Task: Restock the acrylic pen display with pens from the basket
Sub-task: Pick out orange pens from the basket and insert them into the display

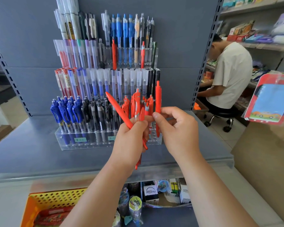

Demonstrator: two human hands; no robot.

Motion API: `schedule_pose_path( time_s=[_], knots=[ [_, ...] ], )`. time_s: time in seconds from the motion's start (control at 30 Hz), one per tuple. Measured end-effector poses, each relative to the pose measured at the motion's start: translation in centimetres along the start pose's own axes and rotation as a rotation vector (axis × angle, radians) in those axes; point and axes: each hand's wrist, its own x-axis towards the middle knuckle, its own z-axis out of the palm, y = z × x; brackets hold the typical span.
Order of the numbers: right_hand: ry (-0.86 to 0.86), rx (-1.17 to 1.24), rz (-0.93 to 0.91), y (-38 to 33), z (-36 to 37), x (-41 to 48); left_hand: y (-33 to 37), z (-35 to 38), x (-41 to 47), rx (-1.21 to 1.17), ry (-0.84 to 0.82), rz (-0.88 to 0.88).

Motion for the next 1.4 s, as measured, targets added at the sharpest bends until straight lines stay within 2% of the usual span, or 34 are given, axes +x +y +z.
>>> schedule_pose_path(
  time_s=[0.13,0.4,0.67,0.93,1.23,1.4],
  knots=[
    [0.001,0.0,-0.012,0.0,-0.3,0.3,0.0,0.0,0.2,-0.055,-0.023,0.002],
    [0.004,-0.002,0.011,0.1,-0.2,0.5,0.3,0.1,0.5,-0.023,0.001,0.016],
    [0.01,0.078,0.075,-0.2,-0.7,1.9,0.6,-0.2,0.2,0.018,0.002,0.154],
    [0.029,0.1,0.118,0.5,0.1,2.5,0.5,0.0,0.4,0.014,0.038,0.185],
    [0.033,-0.118,0.157,1.9,1.6,2.7,0.5,-0.5,0.6,0.084,-0.015,0.204],
    [-0.053,-0.295,0.245,2.0,2.1,2.8,0.3,-0.8,0.5,0.114,-0.02,0.204]
  ],
)
